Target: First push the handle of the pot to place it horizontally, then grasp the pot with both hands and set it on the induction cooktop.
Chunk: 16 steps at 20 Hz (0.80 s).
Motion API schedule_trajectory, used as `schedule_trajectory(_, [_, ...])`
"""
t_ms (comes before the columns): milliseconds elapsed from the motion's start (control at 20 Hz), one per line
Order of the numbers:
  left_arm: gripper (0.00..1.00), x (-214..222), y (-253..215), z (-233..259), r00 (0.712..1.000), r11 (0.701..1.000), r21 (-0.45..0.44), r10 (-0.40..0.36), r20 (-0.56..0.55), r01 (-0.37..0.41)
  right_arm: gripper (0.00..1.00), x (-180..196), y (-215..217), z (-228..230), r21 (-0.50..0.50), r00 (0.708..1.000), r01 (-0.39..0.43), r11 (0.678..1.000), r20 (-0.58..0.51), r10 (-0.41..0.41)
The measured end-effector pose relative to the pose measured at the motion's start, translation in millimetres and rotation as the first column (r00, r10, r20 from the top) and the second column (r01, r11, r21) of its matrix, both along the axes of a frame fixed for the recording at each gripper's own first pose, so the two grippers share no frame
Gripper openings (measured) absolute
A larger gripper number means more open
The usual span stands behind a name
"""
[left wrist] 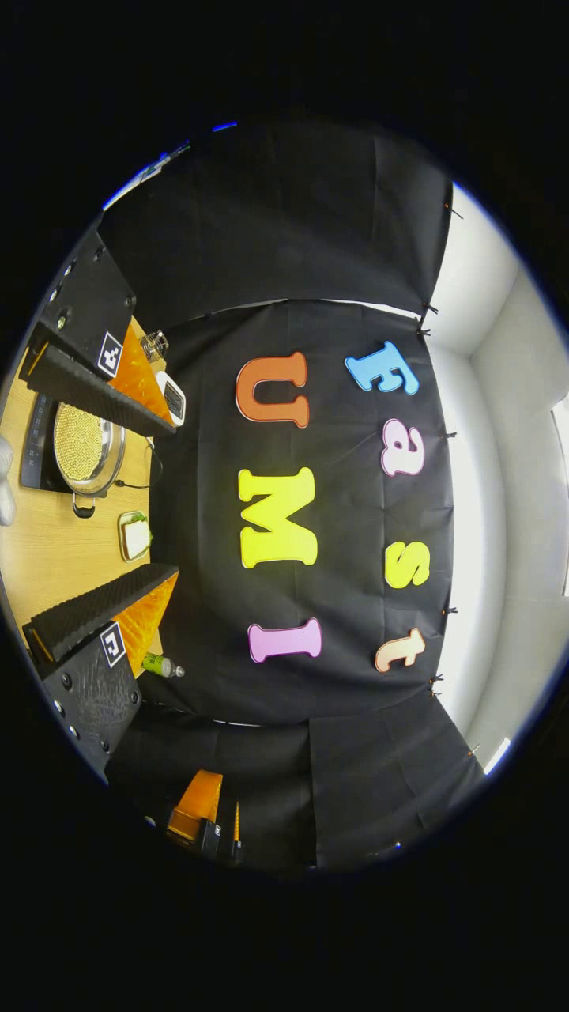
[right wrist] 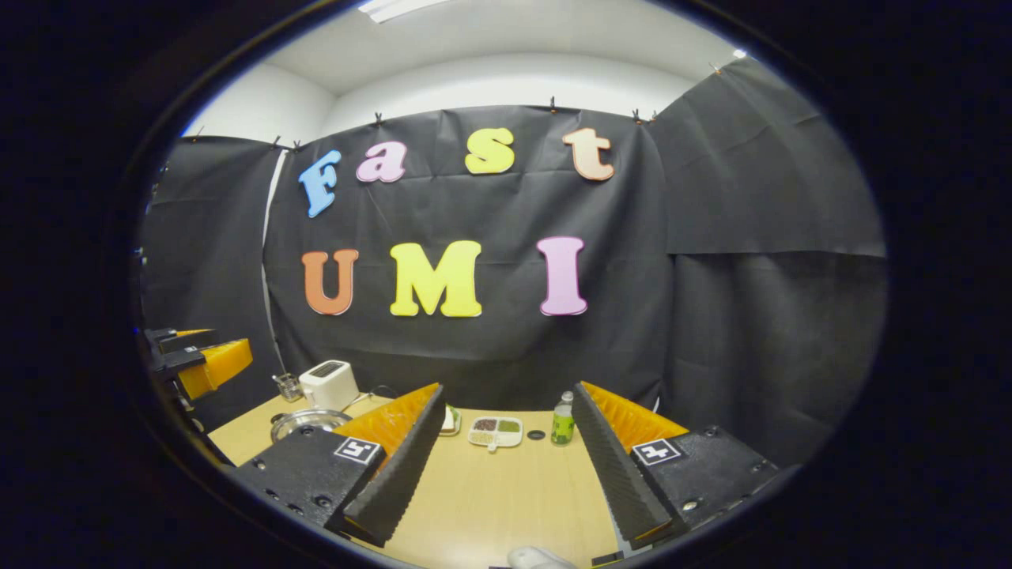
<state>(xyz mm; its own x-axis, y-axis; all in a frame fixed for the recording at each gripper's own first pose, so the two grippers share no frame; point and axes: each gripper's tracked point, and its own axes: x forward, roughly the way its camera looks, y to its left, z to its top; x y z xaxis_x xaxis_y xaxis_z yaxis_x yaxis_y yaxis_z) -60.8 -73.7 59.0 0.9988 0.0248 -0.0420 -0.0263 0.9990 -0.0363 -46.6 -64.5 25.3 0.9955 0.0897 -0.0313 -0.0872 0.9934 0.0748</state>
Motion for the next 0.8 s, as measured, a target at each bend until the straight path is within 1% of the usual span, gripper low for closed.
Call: schedule_trajectory(800, [0.96,-1.1,-4.3,-2.7,1.0,1.0,0.013,0.0,-0.003,0.0,1.0,0.2,-10.3,-0.7,-0.002,1.0,0.014,1.0,-0.006,-0.014])
